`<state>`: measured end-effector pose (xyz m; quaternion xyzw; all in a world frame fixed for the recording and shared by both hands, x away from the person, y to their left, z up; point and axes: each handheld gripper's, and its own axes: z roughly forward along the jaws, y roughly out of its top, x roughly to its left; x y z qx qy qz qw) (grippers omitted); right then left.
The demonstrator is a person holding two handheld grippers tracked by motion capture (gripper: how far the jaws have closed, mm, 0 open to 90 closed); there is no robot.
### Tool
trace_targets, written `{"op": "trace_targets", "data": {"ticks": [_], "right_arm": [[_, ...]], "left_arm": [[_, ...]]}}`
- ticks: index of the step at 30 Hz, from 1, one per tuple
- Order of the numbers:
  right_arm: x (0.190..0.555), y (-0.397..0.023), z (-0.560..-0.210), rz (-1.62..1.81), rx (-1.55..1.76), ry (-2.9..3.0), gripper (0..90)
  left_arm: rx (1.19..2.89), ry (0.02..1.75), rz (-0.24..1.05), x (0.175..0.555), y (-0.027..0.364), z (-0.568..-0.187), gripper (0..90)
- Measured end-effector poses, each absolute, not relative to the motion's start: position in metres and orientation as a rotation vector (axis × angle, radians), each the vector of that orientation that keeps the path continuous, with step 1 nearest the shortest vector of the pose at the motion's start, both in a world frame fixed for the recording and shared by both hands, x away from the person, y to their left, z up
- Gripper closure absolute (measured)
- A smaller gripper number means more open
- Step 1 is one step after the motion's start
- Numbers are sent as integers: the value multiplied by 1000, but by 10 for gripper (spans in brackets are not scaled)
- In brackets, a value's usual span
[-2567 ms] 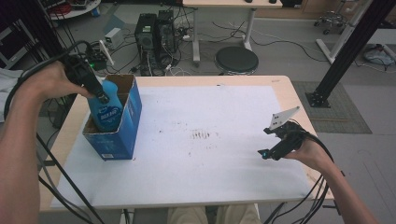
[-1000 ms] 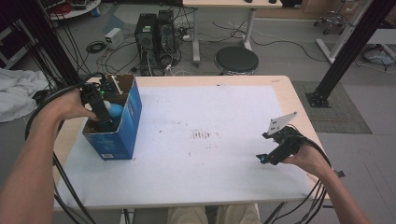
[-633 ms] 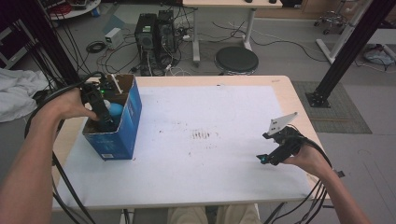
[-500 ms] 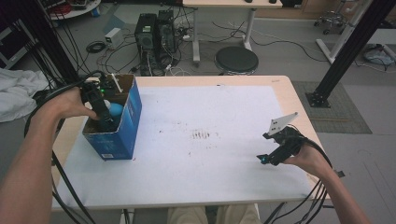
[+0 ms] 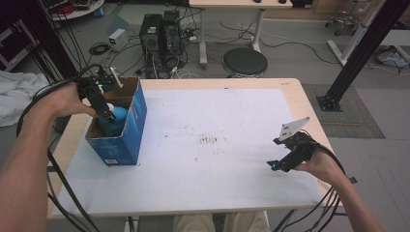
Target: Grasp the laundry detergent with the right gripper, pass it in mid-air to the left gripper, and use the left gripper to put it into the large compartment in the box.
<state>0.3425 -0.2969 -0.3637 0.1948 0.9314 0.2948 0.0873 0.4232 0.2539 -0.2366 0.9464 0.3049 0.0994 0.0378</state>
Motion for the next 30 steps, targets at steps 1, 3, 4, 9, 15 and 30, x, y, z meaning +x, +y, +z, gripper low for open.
{"op": "trace_targets", "data": {"ticks": [1, 3, 4, 9, 15, 30], "right_arm": [[343, -297, -364, 879, 577, 2773, 129], [343, -297, -363, 878, 576, 2773, 129], [343, -296, -364, 876, 576, 2774, 129], [343, -293, -363, 878, 577, 2776, 129], [342, -292, -362, 876, 567, 2775, 129], [341, -289, -362, 866, 560, 2779, 129]], "left_arm": [[2903, 930, 314, 422, 253, -233, 222], [2897, 908, 340, 420, 249, -225, 211], [2893, 900, 349, 419, 247, -221, 212], [2873, 827, 378, 413, 232, -205, 212], [2873, 695, 407, 404, 201, -192, 193], [2888, 353, 366, 388, 100, -202, 193]]}}
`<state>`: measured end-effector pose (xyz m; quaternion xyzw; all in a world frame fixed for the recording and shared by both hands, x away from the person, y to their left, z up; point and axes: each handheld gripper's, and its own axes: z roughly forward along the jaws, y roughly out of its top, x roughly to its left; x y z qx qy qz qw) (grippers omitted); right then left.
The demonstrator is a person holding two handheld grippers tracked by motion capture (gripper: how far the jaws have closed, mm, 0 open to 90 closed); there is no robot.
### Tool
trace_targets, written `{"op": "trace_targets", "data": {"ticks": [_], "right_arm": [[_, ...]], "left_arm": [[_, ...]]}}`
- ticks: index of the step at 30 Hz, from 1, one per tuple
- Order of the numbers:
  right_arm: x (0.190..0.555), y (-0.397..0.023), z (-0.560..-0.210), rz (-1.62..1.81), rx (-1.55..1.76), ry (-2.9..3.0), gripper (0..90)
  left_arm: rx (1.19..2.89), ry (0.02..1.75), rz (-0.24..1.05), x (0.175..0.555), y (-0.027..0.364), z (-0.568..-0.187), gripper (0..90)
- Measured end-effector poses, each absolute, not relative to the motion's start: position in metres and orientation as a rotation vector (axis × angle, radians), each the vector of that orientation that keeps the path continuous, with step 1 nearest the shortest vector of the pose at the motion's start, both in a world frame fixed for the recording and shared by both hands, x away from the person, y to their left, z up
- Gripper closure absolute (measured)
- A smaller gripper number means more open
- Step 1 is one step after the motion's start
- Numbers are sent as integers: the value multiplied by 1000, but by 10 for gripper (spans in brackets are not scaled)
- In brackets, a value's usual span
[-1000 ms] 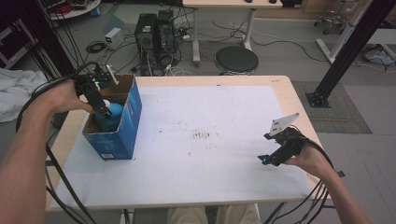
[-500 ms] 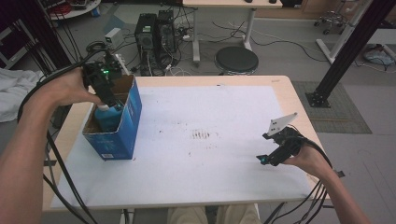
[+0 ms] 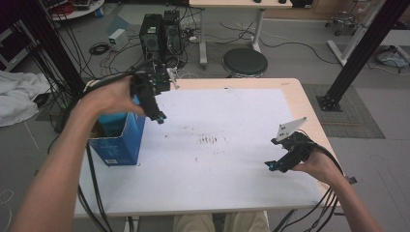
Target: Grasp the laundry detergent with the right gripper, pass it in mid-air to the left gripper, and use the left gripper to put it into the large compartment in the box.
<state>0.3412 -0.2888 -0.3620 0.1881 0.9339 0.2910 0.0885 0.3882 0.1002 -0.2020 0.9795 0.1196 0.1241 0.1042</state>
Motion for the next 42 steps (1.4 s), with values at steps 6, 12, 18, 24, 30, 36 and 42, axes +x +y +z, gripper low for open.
{"op": "trace_targets", "data": {"ticks": [6, 12, 18, 24, 30, 36, 42], "right_arm": [[341, -285, -361, 865, 554, 2779, 129], [341, -283, -359, 864, 547, 2774, 129], [341, -281, -355, 840, 541, 2768, 129], [342, -279, -349, 836, 535, 2763, 129], [345, -279, -346, 846, 540, 2754, 129], [344, -280, -345, 839, 547, 2746, 129], [344, -279, -345, 828, 539, 2753, 129]], "left_arm": [[2867, 260, 313, 385, 62, -223, 165], [2892, 214, 251, 383, 39, -250, 165], [2946, 195, 228, 382, 22, -275, 165], [2970, 171, 207, 377, 11, -292, 165], [2973, 163, 195, 374, 8, -297, 165], [2978, 158, 183, 374, 6, -301, 165], [2979, 162, 182, 372, 7, -302, 165]]}}
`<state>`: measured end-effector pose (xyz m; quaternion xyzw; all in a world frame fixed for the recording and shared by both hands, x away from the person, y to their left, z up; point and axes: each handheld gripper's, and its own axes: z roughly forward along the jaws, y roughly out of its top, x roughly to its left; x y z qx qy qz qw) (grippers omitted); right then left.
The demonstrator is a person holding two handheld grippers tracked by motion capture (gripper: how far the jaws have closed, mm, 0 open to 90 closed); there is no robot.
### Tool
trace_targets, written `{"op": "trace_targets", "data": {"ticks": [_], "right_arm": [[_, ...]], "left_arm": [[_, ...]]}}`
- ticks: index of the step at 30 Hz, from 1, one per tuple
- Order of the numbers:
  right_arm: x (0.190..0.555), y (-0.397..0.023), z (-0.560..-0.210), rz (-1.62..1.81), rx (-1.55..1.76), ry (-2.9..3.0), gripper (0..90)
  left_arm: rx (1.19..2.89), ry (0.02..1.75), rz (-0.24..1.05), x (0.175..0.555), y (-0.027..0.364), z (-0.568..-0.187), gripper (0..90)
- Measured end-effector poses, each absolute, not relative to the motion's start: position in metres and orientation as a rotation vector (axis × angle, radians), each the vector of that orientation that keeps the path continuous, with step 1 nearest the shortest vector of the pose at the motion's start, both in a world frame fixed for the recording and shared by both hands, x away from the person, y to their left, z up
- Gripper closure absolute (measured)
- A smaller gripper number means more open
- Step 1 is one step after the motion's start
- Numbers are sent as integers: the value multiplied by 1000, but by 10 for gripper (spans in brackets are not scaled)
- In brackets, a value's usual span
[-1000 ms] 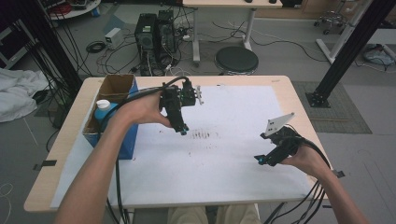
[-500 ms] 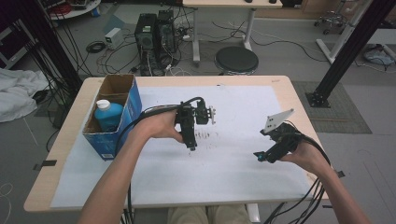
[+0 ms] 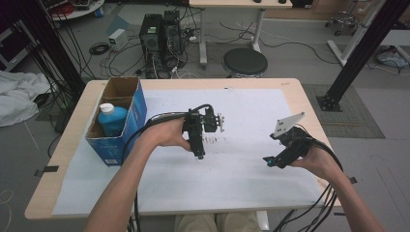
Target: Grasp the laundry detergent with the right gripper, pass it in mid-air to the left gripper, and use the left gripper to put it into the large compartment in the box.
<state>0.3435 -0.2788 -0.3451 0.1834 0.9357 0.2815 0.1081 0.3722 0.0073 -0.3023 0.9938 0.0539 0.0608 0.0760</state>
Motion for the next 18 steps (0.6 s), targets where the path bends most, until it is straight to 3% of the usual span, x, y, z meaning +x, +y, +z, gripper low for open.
{"op": "trace_targets", "data": {"ticks": [18], "right_arm": [[347, -276, -348, 820, 563, 2747, 129]], "left_arm": [[2952, 209, 168, 375, 16, -313, 165]]}}
